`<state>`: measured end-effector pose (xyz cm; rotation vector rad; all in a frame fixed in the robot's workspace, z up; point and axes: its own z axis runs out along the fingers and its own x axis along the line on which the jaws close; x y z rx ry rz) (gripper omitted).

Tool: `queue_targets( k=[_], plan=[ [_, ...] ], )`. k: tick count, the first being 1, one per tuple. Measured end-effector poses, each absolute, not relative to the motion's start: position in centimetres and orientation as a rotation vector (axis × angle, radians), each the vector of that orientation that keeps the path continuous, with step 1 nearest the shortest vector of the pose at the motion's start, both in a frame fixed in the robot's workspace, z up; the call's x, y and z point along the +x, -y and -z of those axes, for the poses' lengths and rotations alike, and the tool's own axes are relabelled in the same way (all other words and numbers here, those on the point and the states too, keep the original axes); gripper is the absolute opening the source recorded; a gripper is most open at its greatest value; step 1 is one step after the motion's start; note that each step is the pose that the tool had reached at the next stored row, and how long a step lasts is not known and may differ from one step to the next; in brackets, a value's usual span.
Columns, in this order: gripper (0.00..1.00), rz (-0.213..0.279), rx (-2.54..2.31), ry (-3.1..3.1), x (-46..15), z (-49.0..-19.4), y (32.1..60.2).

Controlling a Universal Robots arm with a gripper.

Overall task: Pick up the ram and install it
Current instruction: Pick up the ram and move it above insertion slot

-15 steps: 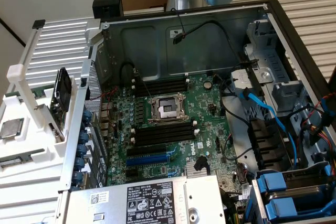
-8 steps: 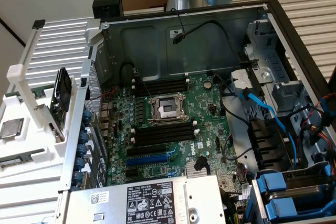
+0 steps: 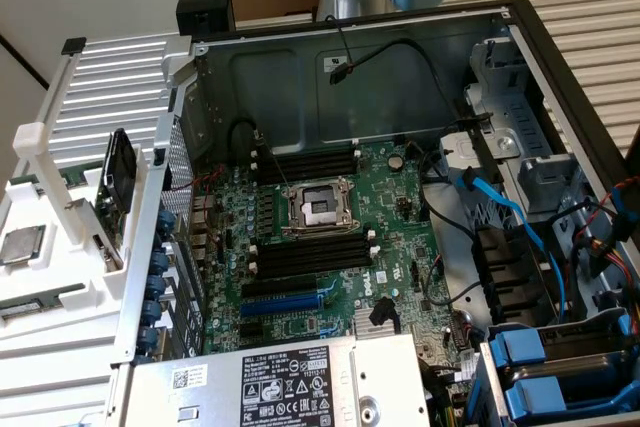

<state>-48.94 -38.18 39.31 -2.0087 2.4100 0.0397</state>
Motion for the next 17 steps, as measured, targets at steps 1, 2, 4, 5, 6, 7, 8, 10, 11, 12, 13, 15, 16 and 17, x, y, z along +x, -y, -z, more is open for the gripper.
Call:
queue_targets(
  k=[1,2,4,5,6,7,8,10,11,12,13,15,16,17],
  plan=[
    [0.11,-0.040,-2.030,-2.392,-48.94,-39.31,38.18],
    [0.11,-0.040,-2.052,-2.374,-48.94,-39.30,38.18],
    [0.11,-0.040,-2.096,-2.335,-48.94,-39.31,38.18],
    [0.11,-0.040,-2.118,-2.316,-48.94,-39.31,38.18],
    [0.11,-0.038,-2.139,-2.296,-48.94,-39.31,38.18],
    [0.11,-0.035,-2.156,-2.277,-48.93,-39.32,38.18],
    [0.11,-0.032,-2.172,-2.259,-48.94,-39.32,38.18],
    [0.11,-0.021,-2.198,-2.223,-48.94,-39.31,38.19],
    [0.11,-0.013,-2.209,-2.204,-48.94,-39.31,38.20],
    [0.11,-0.005,-2.217,-2.189,-48.94,-39.30,38.20],
    [0.11,0.001,-2.226,-2.174,-48.93,-39.30,38.22],
    [0.11,0.006,-2.242,-2.153,-48.91,-39.31,38.27],
    [0.11,0.006,-2.249,-2.145,-48.89,-39.30,38.30],
    [0.11,0.007,-2.254,-2.139,-48.89,-39.28,38.33]
  ],
)
